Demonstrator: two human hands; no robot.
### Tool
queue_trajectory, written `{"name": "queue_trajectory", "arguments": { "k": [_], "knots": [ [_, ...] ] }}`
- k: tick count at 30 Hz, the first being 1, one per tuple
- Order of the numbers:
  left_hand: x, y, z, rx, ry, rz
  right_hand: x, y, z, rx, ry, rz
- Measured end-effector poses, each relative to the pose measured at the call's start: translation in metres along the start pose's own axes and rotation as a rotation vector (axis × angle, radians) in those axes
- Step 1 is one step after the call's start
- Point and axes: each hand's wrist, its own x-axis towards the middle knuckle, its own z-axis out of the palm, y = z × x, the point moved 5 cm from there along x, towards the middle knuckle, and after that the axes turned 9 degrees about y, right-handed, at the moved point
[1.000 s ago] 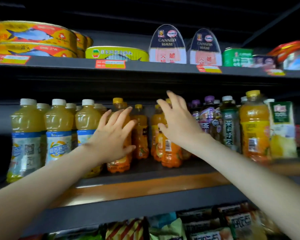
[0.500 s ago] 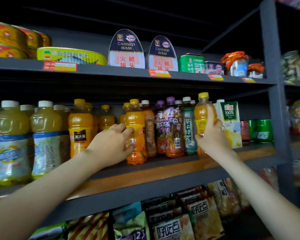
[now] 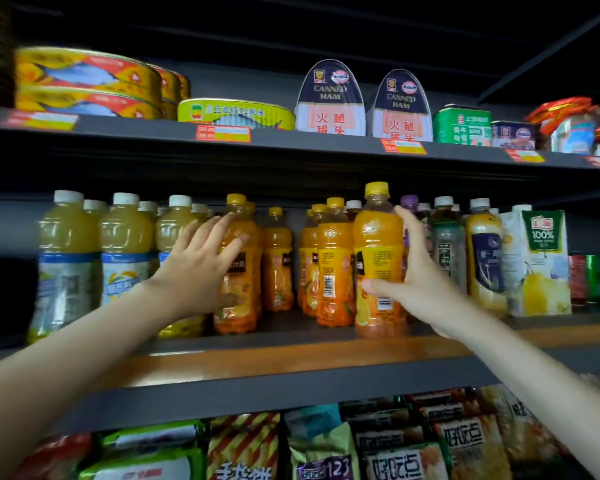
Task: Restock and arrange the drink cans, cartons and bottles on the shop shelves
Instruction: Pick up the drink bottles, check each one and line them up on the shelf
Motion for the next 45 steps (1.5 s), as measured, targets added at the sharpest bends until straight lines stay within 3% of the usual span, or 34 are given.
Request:
{"name": "queue_trajectory", "arguments": {
  "k": [4, 10, 12, 20, 26, 30, 38, 42, 45],
  "knots": [
    [-0.006, -0.005, 0.015, 0.069, -0.014, 0.028, 0.011, -0.013, 0.052, 0.082, -0.130, -0.018],
    [-0.003, -0.002, 0.018, 0.076, -0.060, 0.024, 0.035, -0.016, 0.117, -0.033, -0.239, 0.010],
    [-0.002, 0.000, 0.018, 0.098, -0.117, 0.016, 0.043, -0.014, 0.131, -0.082, -0.248, 0.028],
    [-0.006, 0.003, 0.017, 0.067, -0.087, 0.021, 0.065, -0.003, 0.161, -0.323, -0.219, 0.052],
    [-0.007, 0.004, 0.017, 0.072, -0.085, 0.044, 0.060, -0.006, 0.159, -0.481, -0.188, -0.111],
    [-0.004, 0.005, 0.017, 0.090, -0.086, 0.055, 0.057, -0.011, 0.158, -0.827, -0.269, -0.370],
    [-0.005, 0.003, 0.021, 0.093, 0.089, 0.095, 0.061, -0.009, 0.162, -0.936, -0.314, -0.342],
    [-0.007, 0.003, 0.022, 0.102, 0.108, 0.097, 0.067, -0.020, 0.120, -0.855, -0.148, -0.418],
    [-0.007, 0.004, 0.022, 0.101, 0.106, 0.093, 0.068, -0.004, 0.084, -0.792, -0.048, -0.237]
  ]
}}
